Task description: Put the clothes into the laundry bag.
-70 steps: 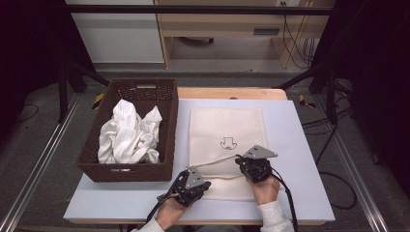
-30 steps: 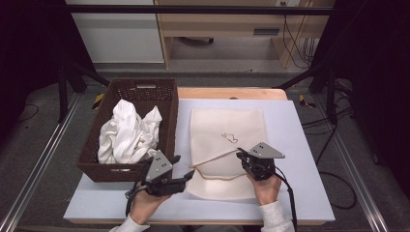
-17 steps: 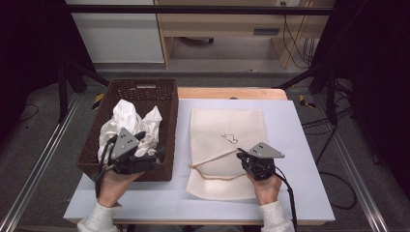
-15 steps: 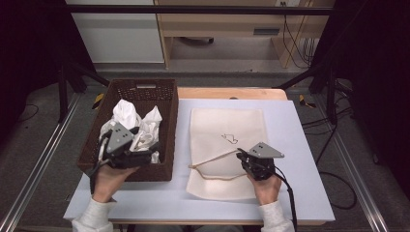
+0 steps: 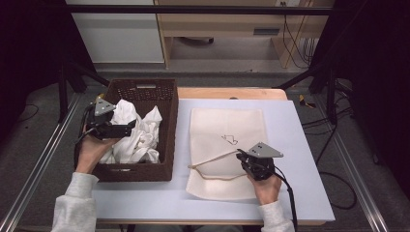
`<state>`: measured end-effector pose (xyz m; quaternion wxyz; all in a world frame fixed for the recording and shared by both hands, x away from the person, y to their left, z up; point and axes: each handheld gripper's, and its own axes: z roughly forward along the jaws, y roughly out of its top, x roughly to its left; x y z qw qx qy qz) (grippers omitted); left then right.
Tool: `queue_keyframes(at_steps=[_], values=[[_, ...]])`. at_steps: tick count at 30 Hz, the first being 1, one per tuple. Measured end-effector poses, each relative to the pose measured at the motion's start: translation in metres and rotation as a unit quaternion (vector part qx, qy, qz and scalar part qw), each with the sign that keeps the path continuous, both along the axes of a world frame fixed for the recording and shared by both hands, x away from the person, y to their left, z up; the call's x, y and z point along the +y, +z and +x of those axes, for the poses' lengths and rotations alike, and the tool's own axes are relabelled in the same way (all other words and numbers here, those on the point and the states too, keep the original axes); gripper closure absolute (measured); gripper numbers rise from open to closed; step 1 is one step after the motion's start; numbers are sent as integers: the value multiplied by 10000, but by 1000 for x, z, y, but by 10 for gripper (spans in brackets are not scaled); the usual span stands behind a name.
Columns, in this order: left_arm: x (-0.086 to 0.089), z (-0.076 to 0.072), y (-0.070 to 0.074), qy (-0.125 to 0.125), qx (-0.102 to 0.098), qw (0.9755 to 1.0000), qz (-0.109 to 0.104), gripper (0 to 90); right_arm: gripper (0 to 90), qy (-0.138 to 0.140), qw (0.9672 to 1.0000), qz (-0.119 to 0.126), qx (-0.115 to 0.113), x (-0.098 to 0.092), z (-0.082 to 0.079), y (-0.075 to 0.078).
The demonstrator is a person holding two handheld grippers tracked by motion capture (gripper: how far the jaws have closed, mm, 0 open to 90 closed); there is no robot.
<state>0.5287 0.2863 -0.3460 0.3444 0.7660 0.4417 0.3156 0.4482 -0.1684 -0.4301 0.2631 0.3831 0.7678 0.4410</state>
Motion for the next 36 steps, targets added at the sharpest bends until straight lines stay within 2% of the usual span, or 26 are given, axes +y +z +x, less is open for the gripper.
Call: queue_keyframes(at_steps=[2, 4, 6, 9, 17, 20, 25, 28, 30, 33, 34, 36], values=[[4, 9, -8, 70, 292, 9995, 38, 73, 863, 12, 10000, -7, 16, 0, 0, 0], [5, 14, -15, 61, 473, 9988, 110, 67, 863, 11, 10000, -6, 24, 0, 0, -1], [4, 18, -22, 21, 592, 9980, 213, 43, 863, 20, 10000, -19, 48, 0, 1, -2], [5, 24, -31, 13, 740, 9969, 251, 31, 863, 15, 10000, -26, 80, 0, 1, -2], [8, 29, -50, -149, 1203, 9926, 64, 7, 862, 44, 9999, -42, 131, 0, 2, -4], [3, 28, -56, -193, 1282, 9913, 245, 0, 862, 48, 9999, -51, 146, 0, 2, -4], [-3, 33, -67, -240, 1546, 9868, 427, 0, 861, 58, 9998, -75, 162, 0, 3, -5], [-6, 35, -72, -245, 1613, 9849, 587, 0, 861, 61, 9998, -89, 175, 0, 3, -6], [-10, 36, -77, -265, 1741, 9813, 773, 0, 861, 64, 9998, -95, 183, 1, 3, -6], [-16, 38, -84, -284, 2093, 9725, 980, 27, 861, 77, 9997, -123, 199, 1, 4, -7], [-17, 37, -84, -273, 2190, 9705, 969, 65, 861, 74, 9997, -130, 198, 1, 3, -7], [-18, 37, -84, -257, 2240, 9694, 971, 207, 861, 79, 9997, -129, 193, 0, 4, -7]])
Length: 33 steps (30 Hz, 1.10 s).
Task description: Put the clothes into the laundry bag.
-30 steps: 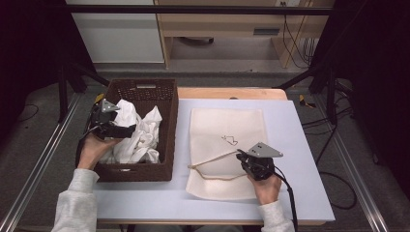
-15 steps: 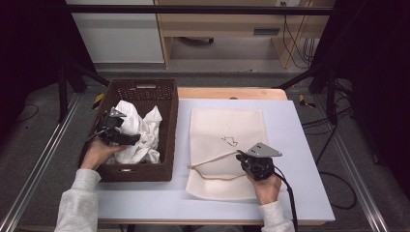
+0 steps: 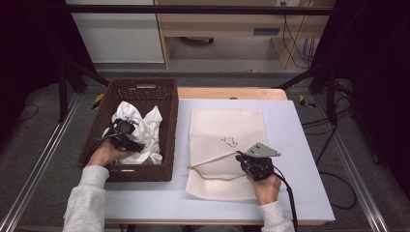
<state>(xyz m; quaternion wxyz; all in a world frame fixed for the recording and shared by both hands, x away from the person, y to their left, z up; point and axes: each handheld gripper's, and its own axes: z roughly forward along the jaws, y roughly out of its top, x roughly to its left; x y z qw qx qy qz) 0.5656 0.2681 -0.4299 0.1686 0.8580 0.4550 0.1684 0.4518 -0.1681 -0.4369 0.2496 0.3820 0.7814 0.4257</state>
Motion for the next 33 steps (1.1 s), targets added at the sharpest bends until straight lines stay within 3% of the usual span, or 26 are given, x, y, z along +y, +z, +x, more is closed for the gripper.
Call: queue_keyframes(at_steps=[1, 2, 3, 6, 13, 15, 16, 17, 19, 24, 27, 28, 29, 33], values=[[0, -1, 0, -3, 7, 10000, -4, 207, 861, 0, 10000, 0, 0, 0, 0, 0], [0, -2, 1, -23, 5, 10000, 20, 297, 861, -2, 10000, -2, 11, 0, 0, 0], [-1, -2, 1, -28, 11, 10000, 12, 297, 861, -2, 10000, -2, 11, 0, 0, 0], [-1, -4, 3, -63, 13, 10000, 50, 480, 861, -15, 10000, 20, 33, -1, 1, 0], [1, -8, 10, -83, -54, 9999, -20, 579, 861, -18, 10000, 22, 34, -2, 1, 0], [1, -10, 14, -103, -195, 9997, -79, 586, 861, -30, 10000, 36, 49, -3, 1, 0], [2, -12, 17, -107, -408, 9990, -160, 590, 861, -38, 10000, 48, 43, -4, 1, 0], [2, -12, 17, -107, -408, 9990, -160, 592, 861, -38, 10000, 48, 43, -4, 1, 0], [4, -15, 22, -73, -678, 9971, -330, 593, 862, -37, 10000, 52, 35, -4, 1, 0], [10, -25, 35, 44, -1435, 9874, -672, 600, 863, -32, 10000, 68, 50, -5, 1, 0], [14, -30, 40, 83, -1826, 9793, -871, 601, 863, -38, 10000, 72, 55, -5, 1, 0], [16, -33, 44, 118, -2028, 9740, -1005, 601, 863, -38, 9999, 81, 66, -5, 1, 0], [16, -33, 44, 118, -2028, 9740, -1005, 601, 863, -38, 9999, 81, 66, -5, 1, 0], [21, -38, 53, 195, -2454, 9607, -1285, 602, 863, -43, 9999, 73, 60, -6, 1, 0]])
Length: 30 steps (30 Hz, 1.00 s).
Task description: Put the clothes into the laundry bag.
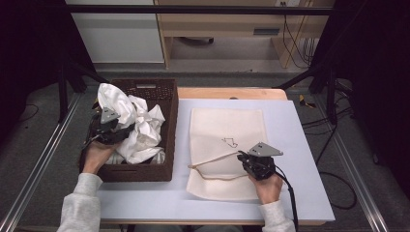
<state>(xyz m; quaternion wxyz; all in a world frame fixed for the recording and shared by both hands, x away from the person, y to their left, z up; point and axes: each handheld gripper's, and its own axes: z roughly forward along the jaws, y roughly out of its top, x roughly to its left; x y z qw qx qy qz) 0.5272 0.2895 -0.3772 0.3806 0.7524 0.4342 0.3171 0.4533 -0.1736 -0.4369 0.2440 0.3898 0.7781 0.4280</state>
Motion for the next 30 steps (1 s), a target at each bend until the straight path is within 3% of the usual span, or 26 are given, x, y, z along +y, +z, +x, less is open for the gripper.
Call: queue_keyframes(at_steps=[7, 10, 13, 15, 20, 24, 26, 27, 28, 30], values=[[1, -11, 21, 141, -536, 9978, -373, 601, 863, -1, 10000, -5, -6, 0, 0, 0], [-3, -18, 35, 102, -830, 9952, -511, 601, 863, -17, 10000, 17, 0, 0, -1, 1], [-8, -26, 50, 93, -1165, 9911, -633, 601, 863, -20, 10000, 22, -16, 0, -1, 1], [-11, -32, 61, 80, -1412, 9867, -806, 601, 864, -13, 10000, 19, -30, 0, -1, 1], [-21, -45, 86, 55, -1867, 9773, -999, 600, 863, -22, 10000, 37, -30, 0, -1, 2], [-28, -54, 106, 15, -2151, 9691, -1206, 600, 864, -19, 10000, 21, -34, -1, -1, 2], [-31, -59, 114, 0, -2291, 9644, -1320, 600, 863, -19, 10000, 30, -36, -1, -1, 2], [-33, -64, 122, -15, -2429, 9607, -1345, 600, 864, -14, 10000, 31, -48, -1, -1, 2], [-33, -64, 122, -15, -2429, 9607, -1345, 599, 864, -14, 10000, 31, -48, -1, -1, 2], [-36, -70, 130, -59, -2571, 9564, -1385, 599, 864, -10, 10000, 27, -69, -2, -1, 2]])
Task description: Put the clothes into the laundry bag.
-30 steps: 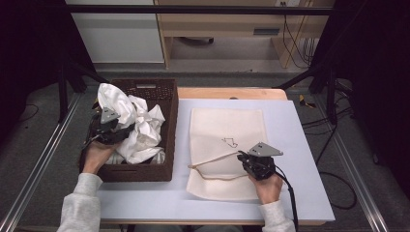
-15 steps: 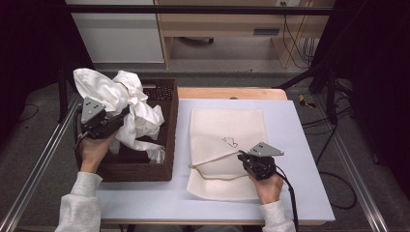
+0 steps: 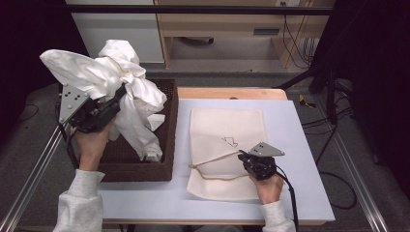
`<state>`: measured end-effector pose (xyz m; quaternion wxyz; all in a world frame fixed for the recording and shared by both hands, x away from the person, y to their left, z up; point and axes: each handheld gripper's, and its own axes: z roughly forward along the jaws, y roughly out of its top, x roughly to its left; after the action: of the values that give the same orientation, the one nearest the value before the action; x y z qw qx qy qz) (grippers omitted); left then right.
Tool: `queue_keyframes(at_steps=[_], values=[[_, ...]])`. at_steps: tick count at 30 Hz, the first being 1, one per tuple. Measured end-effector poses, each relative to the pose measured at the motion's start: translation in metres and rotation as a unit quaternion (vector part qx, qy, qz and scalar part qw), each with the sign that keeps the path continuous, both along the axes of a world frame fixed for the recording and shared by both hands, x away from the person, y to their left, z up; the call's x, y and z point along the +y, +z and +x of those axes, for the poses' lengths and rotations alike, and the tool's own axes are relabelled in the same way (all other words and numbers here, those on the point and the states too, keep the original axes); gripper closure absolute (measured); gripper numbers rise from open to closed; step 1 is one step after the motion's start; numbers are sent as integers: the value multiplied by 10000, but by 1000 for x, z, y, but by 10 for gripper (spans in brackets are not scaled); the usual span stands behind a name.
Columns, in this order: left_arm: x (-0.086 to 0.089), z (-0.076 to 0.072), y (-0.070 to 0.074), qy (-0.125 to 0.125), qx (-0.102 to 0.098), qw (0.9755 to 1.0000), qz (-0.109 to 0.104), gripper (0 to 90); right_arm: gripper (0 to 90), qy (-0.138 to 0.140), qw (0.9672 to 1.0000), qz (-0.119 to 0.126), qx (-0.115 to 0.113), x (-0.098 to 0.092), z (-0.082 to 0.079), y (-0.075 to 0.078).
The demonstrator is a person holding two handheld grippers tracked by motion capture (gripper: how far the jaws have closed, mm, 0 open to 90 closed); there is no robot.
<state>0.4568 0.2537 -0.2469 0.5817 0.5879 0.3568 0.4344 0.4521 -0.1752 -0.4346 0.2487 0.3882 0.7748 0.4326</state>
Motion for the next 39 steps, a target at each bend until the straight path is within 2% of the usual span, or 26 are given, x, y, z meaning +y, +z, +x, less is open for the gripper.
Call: queue_keyframes(at_steps=[6, 11, 17, 24, 26, 29, 32, 39], values=[[-6, -15, 20, -131, -298, 9994, -65, 599, 864, -2, 10000, 12, 2, 0, 0, 0], [-11, -25, 35, -149, -606, 9978, -207, 599, 864, -5, 10000, 5, 9, 0, 0, 0], [-21, -29, 55, -192, -786, 9960, -368, 599, 864, -8, 10000, 13, 18, 0, 0, 0], [-43, -38, 78, -337, -1024, 9931, -453, 598, 864, -14, 10000, 44, 33, 0, 1, -1], [-49, -41, 83, -401, -1149, 9913, -499, 598, 864, -10, 10000, 38, 25, 0, 1, -1], [-61, -45, 94, -451, -1279, 9898, -426, 598, 864, -3, 10000, 44, 18, -1, 1, 0], [-69, -47, 101, -492, -1310, 9892, -438, 598, 864, -4, 10000, 48, 17, -1, 1, 0], [-93, -55, 117, -737, -1452, 9853, -512, 597, 865, -26, 10000, 85, 30, -1, 1, 0]])
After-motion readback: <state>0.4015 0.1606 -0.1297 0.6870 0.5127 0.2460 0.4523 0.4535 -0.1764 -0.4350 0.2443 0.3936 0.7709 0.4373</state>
